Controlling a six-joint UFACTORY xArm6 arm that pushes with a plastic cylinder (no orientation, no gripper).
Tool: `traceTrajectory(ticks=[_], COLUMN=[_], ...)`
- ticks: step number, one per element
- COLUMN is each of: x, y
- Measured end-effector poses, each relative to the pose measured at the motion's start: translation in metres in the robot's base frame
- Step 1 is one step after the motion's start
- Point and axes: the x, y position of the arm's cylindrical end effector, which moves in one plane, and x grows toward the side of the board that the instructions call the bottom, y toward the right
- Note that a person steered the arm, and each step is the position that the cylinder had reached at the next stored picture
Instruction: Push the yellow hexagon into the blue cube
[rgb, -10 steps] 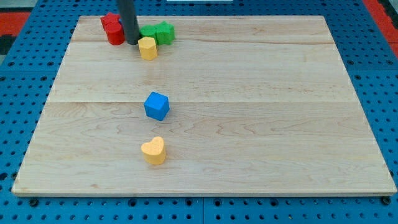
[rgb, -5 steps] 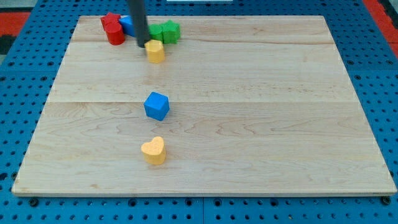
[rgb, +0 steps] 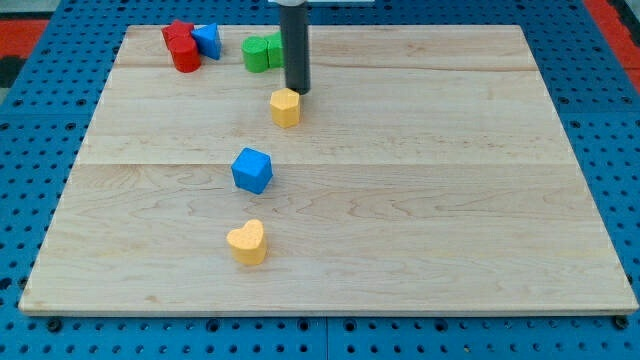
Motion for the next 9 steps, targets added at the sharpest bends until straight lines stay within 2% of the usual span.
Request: traceTrajectory(ticks=[1, 2, 3, 5, 7, 9], x=[0.013, 0.025, 0.029, 0.051, 0.042, 0.078], y=[-0.013, -0.062, -0.070, -0.058, -0.045, -0.057])
